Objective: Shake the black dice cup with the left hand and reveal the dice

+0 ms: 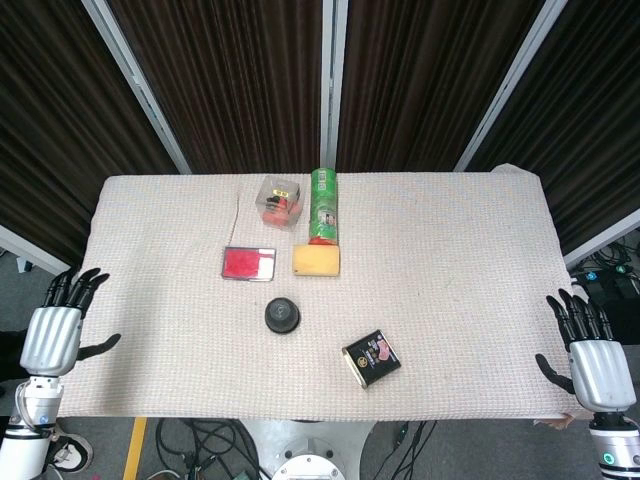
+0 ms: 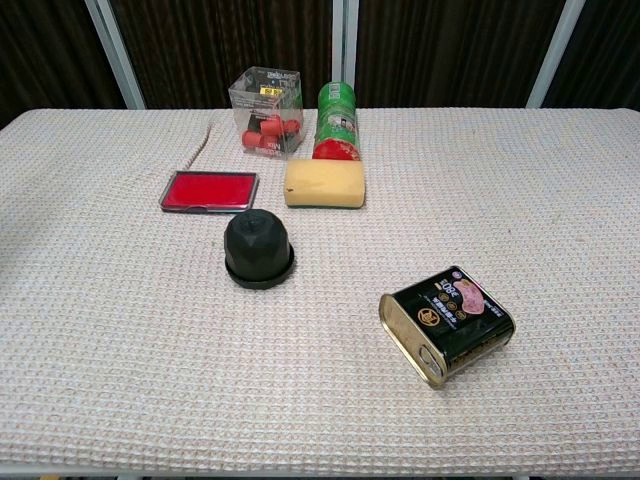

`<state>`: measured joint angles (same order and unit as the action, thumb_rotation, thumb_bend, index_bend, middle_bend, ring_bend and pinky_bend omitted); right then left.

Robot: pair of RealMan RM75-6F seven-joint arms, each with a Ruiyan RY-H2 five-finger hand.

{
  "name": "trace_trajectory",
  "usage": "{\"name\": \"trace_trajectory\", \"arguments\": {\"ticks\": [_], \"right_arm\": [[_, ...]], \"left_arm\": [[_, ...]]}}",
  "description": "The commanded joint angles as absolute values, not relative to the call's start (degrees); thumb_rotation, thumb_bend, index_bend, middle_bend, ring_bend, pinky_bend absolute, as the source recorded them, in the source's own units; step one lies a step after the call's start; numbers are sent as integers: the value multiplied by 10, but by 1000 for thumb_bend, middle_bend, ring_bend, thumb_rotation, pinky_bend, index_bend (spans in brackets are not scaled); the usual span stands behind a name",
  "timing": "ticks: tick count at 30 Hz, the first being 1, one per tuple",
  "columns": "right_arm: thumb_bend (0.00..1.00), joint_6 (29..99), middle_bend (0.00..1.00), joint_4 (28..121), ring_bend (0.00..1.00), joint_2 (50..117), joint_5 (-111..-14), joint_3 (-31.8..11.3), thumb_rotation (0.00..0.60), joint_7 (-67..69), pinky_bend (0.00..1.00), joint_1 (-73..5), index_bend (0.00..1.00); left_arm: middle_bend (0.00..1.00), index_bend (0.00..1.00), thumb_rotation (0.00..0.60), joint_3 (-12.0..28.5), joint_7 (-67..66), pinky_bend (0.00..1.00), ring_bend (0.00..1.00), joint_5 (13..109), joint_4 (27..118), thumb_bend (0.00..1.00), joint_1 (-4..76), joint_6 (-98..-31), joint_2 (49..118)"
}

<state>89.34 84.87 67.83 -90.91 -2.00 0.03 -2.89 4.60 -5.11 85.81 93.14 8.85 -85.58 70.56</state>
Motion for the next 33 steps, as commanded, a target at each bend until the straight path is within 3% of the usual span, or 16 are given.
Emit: {"name": "trace_trajectory", "arguments": {"ticks": [1,21,33], "right_arm": [[165,893,0,849,0,678,-908,-20,600,0,0,-29,0],[165,889,0,852,0,673,-898,-28,600,17,0,-30,0],[166,889,0,883,0,666,-915,-29,600,6,0,-39,0]], "left_arm": [[110,164,600,44,-47,86,12,858,933,23,88,-853,705],[110,163,600,28,-37,87,12,870,933,23,117,-798,731],[139,163,600,33,-25,92,12,861,936,23,181,-701,785]]}}
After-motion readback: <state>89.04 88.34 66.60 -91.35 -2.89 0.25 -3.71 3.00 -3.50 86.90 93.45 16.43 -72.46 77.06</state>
